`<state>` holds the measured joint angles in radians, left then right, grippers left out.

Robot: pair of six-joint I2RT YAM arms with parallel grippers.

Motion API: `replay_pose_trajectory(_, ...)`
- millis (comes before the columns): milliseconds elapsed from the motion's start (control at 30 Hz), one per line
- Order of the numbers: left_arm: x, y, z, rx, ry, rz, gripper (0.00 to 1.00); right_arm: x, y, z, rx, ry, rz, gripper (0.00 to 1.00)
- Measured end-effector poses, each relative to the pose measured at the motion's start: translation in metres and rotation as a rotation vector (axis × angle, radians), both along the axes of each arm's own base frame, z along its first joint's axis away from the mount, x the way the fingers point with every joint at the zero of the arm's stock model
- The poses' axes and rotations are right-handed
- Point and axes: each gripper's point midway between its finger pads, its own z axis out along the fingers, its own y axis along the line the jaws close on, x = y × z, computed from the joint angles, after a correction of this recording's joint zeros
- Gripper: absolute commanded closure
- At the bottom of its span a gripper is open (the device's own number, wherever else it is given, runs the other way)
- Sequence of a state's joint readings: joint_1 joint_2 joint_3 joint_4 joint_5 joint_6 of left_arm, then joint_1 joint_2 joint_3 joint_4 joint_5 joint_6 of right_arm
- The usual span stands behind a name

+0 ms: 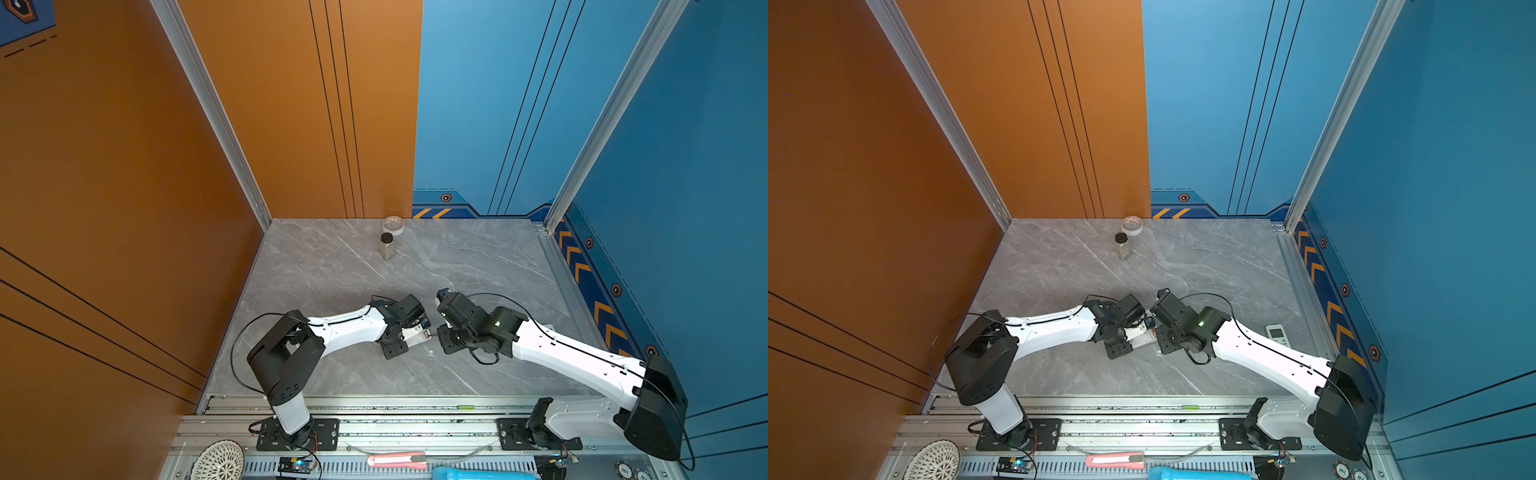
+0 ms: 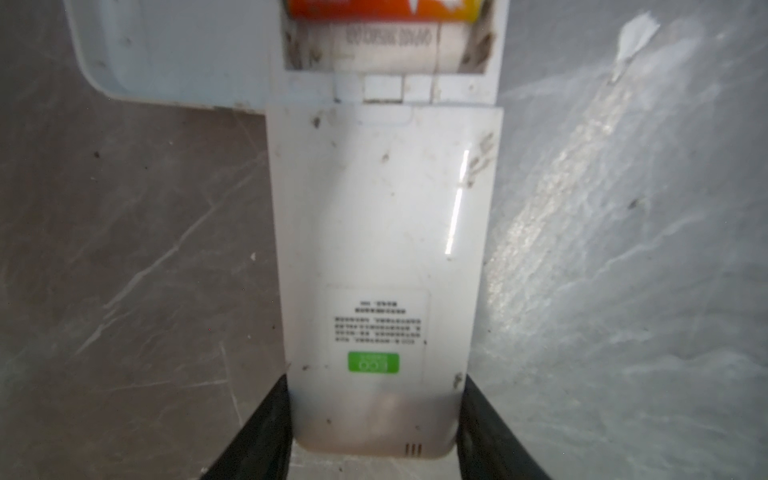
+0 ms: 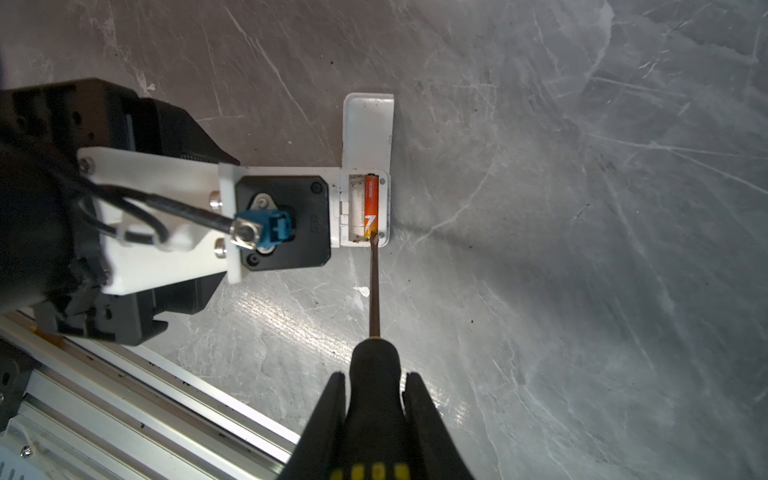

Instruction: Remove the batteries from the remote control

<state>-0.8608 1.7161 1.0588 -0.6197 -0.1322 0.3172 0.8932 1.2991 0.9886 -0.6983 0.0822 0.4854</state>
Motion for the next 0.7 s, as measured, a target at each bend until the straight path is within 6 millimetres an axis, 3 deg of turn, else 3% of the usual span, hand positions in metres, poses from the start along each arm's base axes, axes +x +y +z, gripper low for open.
replay_pose_trajectory(700,0.0016,0.0052,0.0011,0.02,-0.02,-0.008,0.67,-0.0038,0.0033,-0.0044,0.008,0.016,0.03,1.0)
